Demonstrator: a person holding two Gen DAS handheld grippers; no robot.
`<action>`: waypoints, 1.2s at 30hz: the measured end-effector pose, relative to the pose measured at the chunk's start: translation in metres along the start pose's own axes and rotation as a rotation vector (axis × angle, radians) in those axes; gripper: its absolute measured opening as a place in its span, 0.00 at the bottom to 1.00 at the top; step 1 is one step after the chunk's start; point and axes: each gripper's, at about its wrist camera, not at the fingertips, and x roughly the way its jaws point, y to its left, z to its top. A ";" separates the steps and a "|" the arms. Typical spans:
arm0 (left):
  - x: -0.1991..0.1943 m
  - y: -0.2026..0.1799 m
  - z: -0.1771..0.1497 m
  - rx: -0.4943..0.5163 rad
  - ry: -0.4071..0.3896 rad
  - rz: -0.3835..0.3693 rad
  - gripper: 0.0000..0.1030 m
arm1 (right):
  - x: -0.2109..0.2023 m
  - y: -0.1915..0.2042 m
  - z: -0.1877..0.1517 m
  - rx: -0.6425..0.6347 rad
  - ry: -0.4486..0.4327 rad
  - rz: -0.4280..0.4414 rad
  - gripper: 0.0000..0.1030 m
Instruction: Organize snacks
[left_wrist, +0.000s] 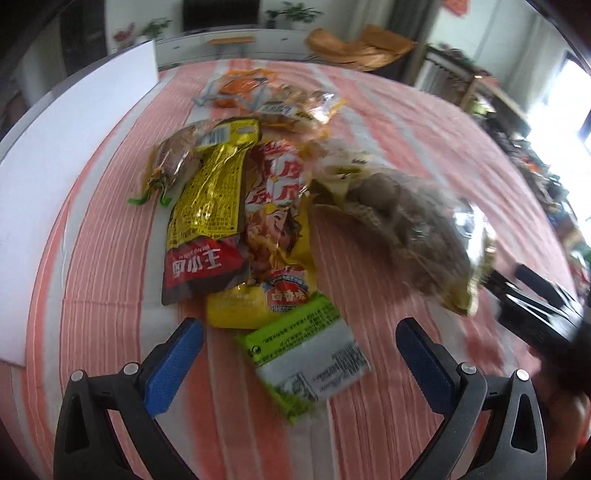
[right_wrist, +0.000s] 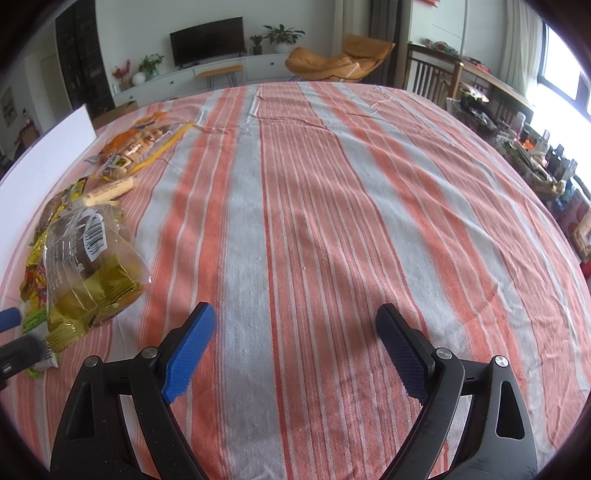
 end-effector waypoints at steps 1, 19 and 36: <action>0.003 -0.002 -0.001 -0.011 0.001 0.020 0.99 | 0.000 0.000 0.000 0.000 0.000 0.000 0.89; 0.000 0.004 -0.017 0.065 -0.024 0.087 1.00 | 0.000 0.000 0.000 0.000 0.000 0.000 0.89; 0.000 0.004 -0.019 0.100 -0.025 0.085 1.00 | 0.000 0.000 -0.001 0.000 0.000 0.001 0.89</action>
